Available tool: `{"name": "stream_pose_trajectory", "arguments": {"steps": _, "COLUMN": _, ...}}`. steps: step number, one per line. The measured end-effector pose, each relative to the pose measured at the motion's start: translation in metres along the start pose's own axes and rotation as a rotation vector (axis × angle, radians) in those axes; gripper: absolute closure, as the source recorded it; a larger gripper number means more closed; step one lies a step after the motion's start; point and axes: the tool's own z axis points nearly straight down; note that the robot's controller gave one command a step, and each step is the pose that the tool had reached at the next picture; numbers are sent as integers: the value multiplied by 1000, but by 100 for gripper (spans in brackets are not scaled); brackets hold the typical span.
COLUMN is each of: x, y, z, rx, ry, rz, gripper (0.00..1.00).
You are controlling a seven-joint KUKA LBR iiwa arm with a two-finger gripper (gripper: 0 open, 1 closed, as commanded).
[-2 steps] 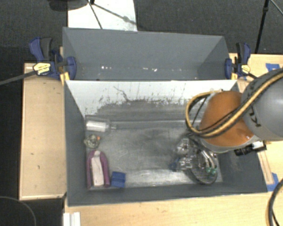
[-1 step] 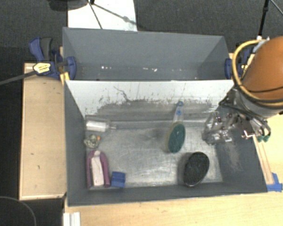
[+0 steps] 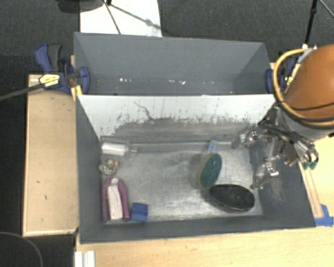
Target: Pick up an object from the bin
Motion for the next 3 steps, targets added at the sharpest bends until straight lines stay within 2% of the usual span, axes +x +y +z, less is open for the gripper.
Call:
{"name": "stream_pose_trajectory", "arguments": {"steps": 1, "x": -3, "y": 65, "z": 165, "rx": -3, "ry": 8, "rz": 9, "gripper": 0}}
{"name": "stream_pose_trajectory", "arguments": {"steps": 2, "x": -12, "y": 4, "z": 187, "rx": 1, "ry": 1, "rz": -64, "gripper": 0}}
{"name": "stream_pose_trajectory", "arguments": {"steps": 3, "x": 12, "y": -54, "z": 187, "rx": -1, "ry": 6, "rz": -51, "gripper": 0}}
